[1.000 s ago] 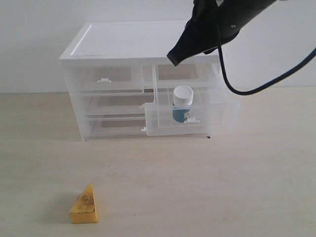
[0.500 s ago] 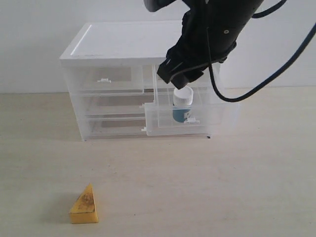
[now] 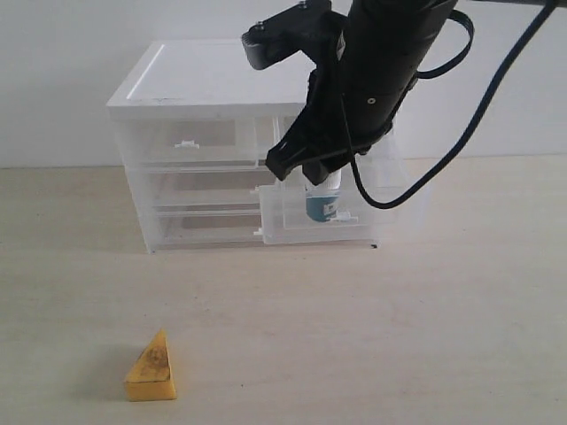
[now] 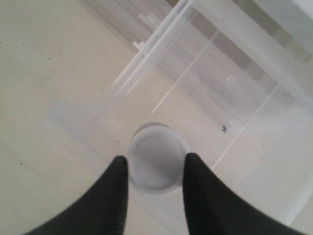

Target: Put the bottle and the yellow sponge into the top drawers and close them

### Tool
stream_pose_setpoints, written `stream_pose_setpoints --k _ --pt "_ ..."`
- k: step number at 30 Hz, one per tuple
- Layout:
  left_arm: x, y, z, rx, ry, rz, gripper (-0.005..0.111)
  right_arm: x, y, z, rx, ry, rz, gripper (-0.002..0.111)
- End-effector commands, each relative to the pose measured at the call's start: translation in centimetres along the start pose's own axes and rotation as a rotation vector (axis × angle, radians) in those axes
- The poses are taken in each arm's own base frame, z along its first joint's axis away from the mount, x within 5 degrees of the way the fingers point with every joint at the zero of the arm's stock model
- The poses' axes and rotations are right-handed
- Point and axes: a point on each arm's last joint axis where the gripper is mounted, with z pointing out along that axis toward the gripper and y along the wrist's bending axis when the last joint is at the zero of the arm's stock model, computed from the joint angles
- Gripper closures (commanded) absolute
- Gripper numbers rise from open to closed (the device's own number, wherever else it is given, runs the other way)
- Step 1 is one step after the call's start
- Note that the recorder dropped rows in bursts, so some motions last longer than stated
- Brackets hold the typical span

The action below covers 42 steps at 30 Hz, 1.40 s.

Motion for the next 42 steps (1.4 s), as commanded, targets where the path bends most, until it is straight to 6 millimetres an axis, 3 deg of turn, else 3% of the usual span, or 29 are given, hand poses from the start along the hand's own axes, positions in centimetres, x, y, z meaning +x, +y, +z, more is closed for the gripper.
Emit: stream_pose_setpoints --k 1,2,7,14,17,22,33,42 --pt "0.0 0.0 0.0 0.002 -0.01 0.007 0.103 -0.4 0.0 -0.2 -0.001 -0.034 0.029 0.102" --pt "0.0 0.0 0.0 0.002 -0.01 0.007 0.103 -0.4 0.0 -0.3 -0.001 -0.04 0.033 0.108" --pt "0.0 0.0 0.0 0.002 -0.01 0.007 0.103 -0.6 -0.7 -0.8 0.011 -0.082 0.082 0.108" --pt "0.0 0.0 0.0 0.002 -0.01 0.007 0.103 0.2 -3.5 -0.7 -0.008 -0.064 0.181 0.108" --pt "0.0 0.0 0.0 0.002 -0.01 0.007 0.103 0.1 -3.5 -1.3 -0.051 -0.095 0.185 0.108" --pt "0.0 0.0 0.0 0.002 -0.01 0.007 0.103 -0.5 -1.9 -2.3 -0.233 -0.166 0.154 0.108" --pt "0.0 0.0 0.0 0.002 -0.01 0.007 0.103 -0.4 -1.6 1.5 -0.255 -0.08 0.15 0.108" --pt "0.0 0.0 0.0 0.002 -0.01 0.007 0.103 0.1 -3.0 1.8 -0.098 -0.039 0.161 0.108"
